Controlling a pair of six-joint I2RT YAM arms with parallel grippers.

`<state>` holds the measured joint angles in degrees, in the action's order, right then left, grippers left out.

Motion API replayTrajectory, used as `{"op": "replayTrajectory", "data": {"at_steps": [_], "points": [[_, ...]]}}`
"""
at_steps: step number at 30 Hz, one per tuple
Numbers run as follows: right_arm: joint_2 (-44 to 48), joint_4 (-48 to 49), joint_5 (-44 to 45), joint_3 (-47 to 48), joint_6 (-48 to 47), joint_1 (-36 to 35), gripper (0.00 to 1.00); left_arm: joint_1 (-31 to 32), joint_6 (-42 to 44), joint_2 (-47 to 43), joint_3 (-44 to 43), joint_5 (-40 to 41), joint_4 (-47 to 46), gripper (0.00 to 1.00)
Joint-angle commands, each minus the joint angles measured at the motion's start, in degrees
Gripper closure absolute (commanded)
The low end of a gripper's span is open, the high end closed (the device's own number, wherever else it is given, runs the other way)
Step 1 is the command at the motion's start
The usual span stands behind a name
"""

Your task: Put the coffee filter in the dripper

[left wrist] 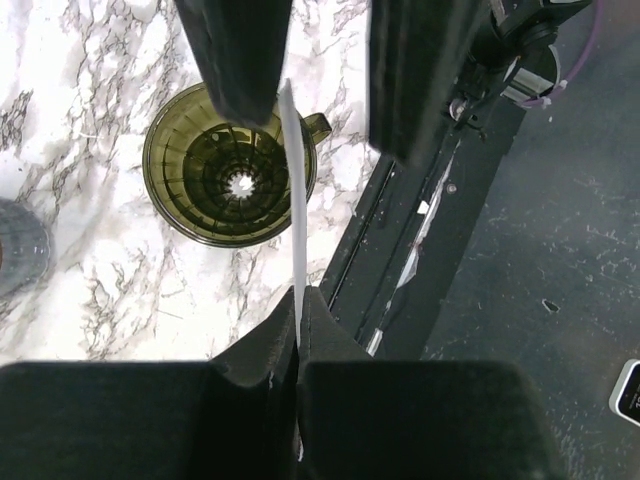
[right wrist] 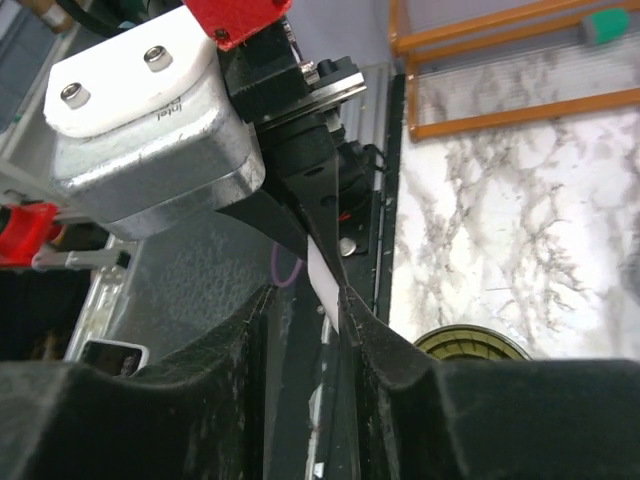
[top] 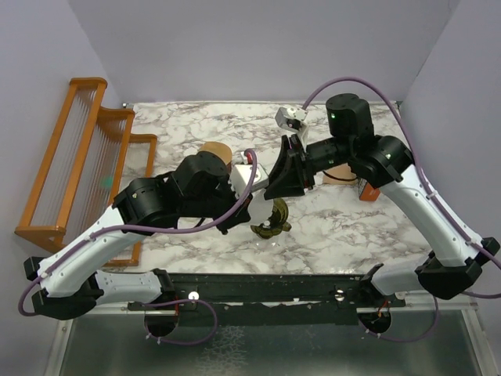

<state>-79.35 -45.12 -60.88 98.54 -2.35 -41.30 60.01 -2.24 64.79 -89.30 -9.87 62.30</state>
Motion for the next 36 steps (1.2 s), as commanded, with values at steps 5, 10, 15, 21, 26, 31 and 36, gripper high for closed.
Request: {"op": "replayTrajectory", "data": {"at_steps": [5,10,15,21,26,31,36], "points": [[8.47,10.25,15.57,-6.8,7.19,-0.36,0.47,-0.15,1.53,-6.65,6.25,-4.5,-7.57,1.0],[15.62,19.3,17.67,-16.63,11.83,-0.36,0.37,-0.15,0.53,-10.11,9.63,-6.0,-12.44,1.0],[21.2,26.12,15.55,-24.37,17.0,-0.36,0.36,-0.15,-1.89,-12.92,11.53,-8.36,-17.97,1.0],[25.99,32.9,14.05,-30.84,21.47,-0.36,0.36,-0.15,-5.6,-14.78,13.1,-12.04,-23.18,1.0],[28.26,33.72,13.76,-32.59,22.14,-0.36,0.37,-0.15,-8.66,-16.8,14.12,-13.84,-26.77,1.0],[29.81,35.76,12.2,-34.59,22.99,-0.36,0.39,-0.15,-11.41,-18.23,15.03,-15.06,-30.19,1.0],[30.06,36.92,11.31,-35.33,23.56,-0.36,0.43,-0.15,-12.96,-18.83,16.28,-16.52,-32.76,1.0]]}}
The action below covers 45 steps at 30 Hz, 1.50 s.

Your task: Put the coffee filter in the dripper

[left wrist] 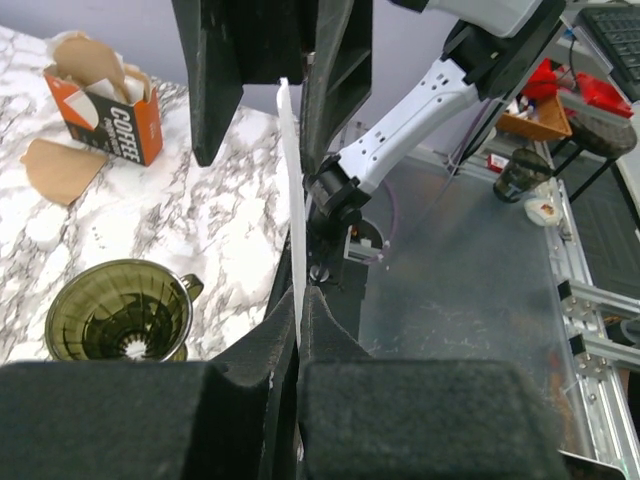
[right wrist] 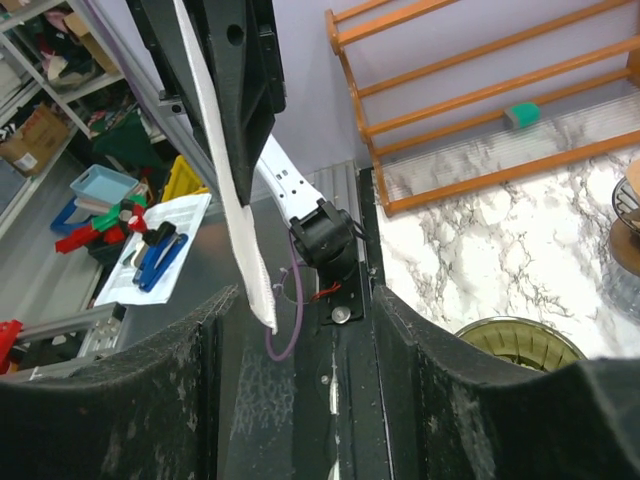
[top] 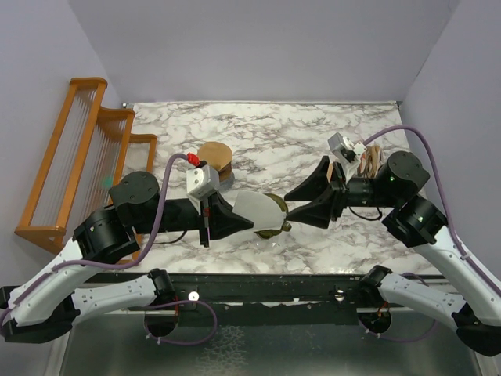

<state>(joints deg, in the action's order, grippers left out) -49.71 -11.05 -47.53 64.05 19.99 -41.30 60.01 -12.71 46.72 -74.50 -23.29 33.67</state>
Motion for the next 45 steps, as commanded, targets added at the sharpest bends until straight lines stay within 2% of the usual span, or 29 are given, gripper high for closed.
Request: {"op": "replayTrajectory", "data": {"at_steps": [1,23,34,45], "points": [[0.34,2.97,-2.31,-0.79,1.27,-0.36,0.44,-0.15,-2.76,-0.88,1.68,-3.47,-4.54,1.0],[1.02,5.33,-4.79,-1.32,2.1,-0.36,0.53,-0.15,-3.11,-0.4,2.28,-8.39,-7.46,1.0],[-2.19,11.98,-10.88,-2.03,6.27,-0.36,0.54,-0.15,-2.61,0.07,2.52,-7.9,-7.87,1.0],[-4.4,18.36,-13.03,-2.76,9.79,-0.53,0.57,-0.15,-2.67,0.76,3.14,-7.3,-8.68,1.0]]}}
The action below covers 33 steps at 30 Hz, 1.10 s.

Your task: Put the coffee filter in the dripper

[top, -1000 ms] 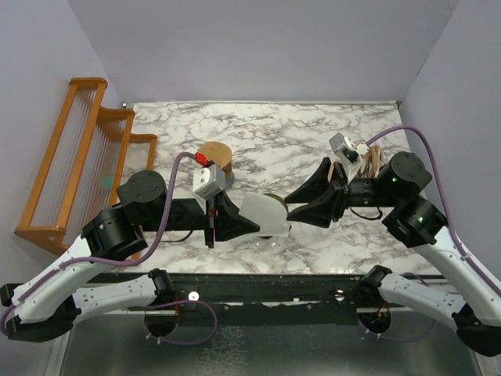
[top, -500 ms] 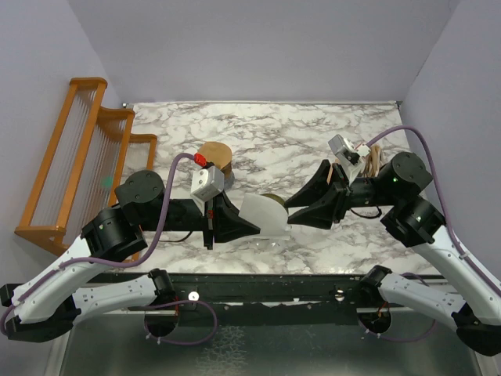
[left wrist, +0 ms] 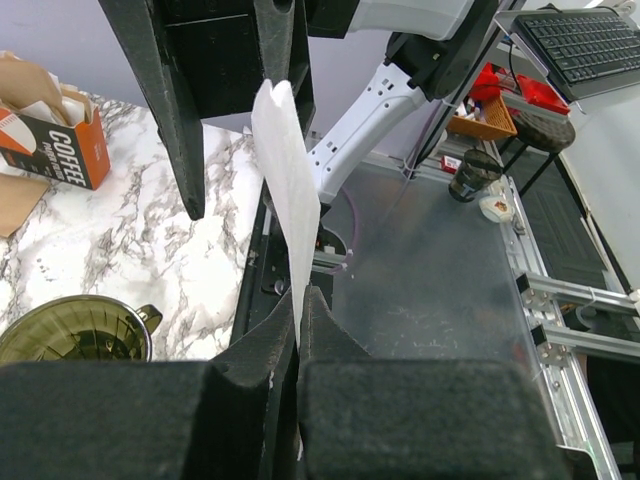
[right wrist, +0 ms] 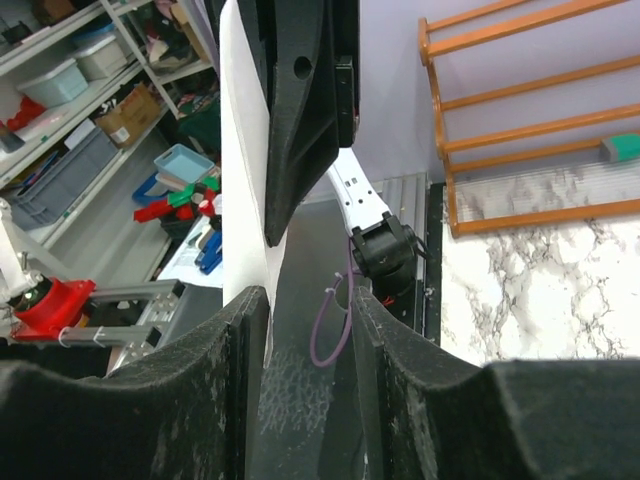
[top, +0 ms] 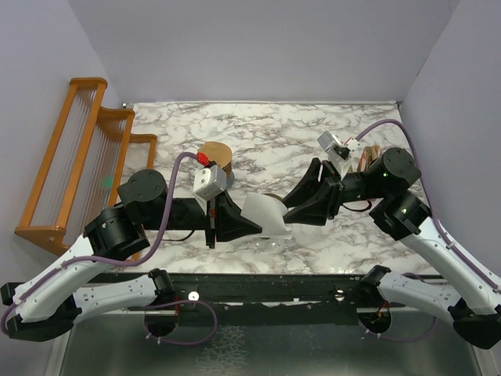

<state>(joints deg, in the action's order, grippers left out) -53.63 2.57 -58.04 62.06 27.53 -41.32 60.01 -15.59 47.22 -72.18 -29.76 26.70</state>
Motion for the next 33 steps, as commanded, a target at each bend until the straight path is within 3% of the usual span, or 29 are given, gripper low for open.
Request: {"op": "replayTrajectory", "data": {"at_steps": [1,13,28,31,33], "points": [[-0.65,5.19,-2.53,-0.8,2.48,-0.56,0.57,-0.15,0.21,0.32,0.82,-0.87,-1.78,1.0],[-2.36,8.94,-3.2,-0.3,4.23,-1.28,0.66,-0.15,0.04,1.1,1.47,-2.51,-3.0,1.0],[-4.48,10.25,-3.95,1.12,4.1,-2.8,0.68,-0.15,0.54,1.6,1.95,-2.67,-3.41,1.0],[-4.02,9.69,-4.05,1.14,3.85,-2.8,0.73,-0.15,0.95,1.36,2.22,-1.63,-2.81,1.0],[-3.59,9.43,-4.2,1.1,3.72,-2.8,0.84,-0.15,1.17,1.38,2.27,-1.07,-2.26,1.0]]}}
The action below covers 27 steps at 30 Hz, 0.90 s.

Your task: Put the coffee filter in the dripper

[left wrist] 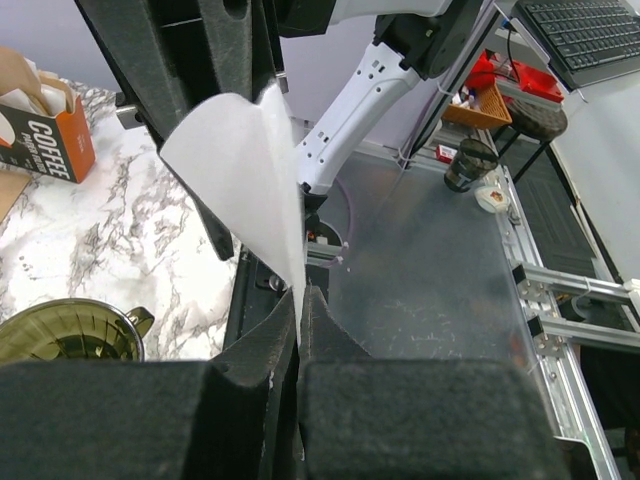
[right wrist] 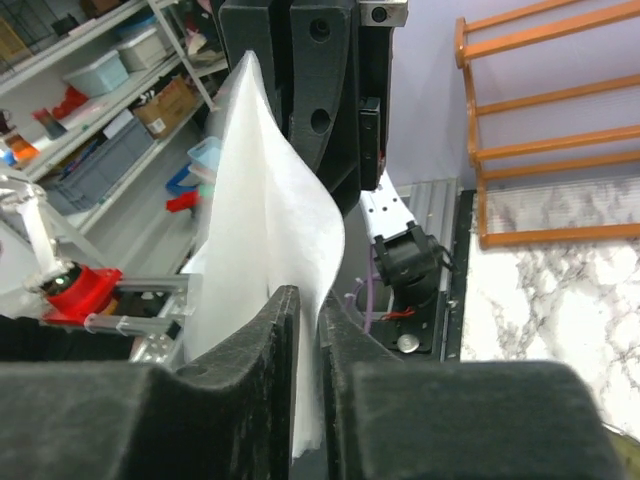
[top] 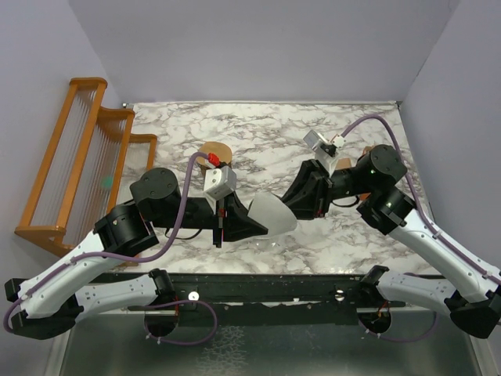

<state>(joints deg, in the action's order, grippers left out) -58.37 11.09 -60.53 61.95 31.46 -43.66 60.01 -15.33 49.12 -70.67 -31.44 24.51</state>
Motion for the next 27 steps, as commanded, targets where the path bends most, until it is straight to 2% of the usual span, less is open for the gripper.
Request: {"op": "replayTrajectory", "data": {"at_steps": [1,3,11,13,15,18,25,27], "points": [[1.42,0.48,-1.56,1.2,-0.49,-0.46,0.95,-0.15,0.99,-0.52,0.79,0.9,0.11,1.0],[1.94,-1.15,-1.14,1.09,-1.49,-0.46,0.99,-0.15,1.3,-0.68,0.72,1.66,0.75,1.0],[4.66,-9.01,2.97,0.36,-5.86,-0.47,0.99,-0.15,1.84,-1.22,1.06,6.27,3.25,0.99],[5.0,-11.87,4.6,0.85,-7.37,-0.46,0.99,-0.15,1.8,-1.31,1.07,7.8,3.89,0.85],[4.79,-17.02,6.96,2.2,-10.7,-0.46,0.99,-0.15,1.44,-1.64,0.98,10.61,4.27,0.57],[3.9,-24.04,11.29,4.45,-15.33,-0.46,0.99,-0.15,1.0,-2.21,0.9,14.19,4.7,0.28],[0.86,-34.2,26.28,8.05,-22.09,-0.46,0.99,-0.15,-0.38,-3.02,-0.59,22.81,6.98,0.02],[-0.04,-36.4,32.74,8.95,-23.82,-0.52,0.99,-0.15,-1.0,-3.09,-1.06,26.48,8.35,0.01]]}}
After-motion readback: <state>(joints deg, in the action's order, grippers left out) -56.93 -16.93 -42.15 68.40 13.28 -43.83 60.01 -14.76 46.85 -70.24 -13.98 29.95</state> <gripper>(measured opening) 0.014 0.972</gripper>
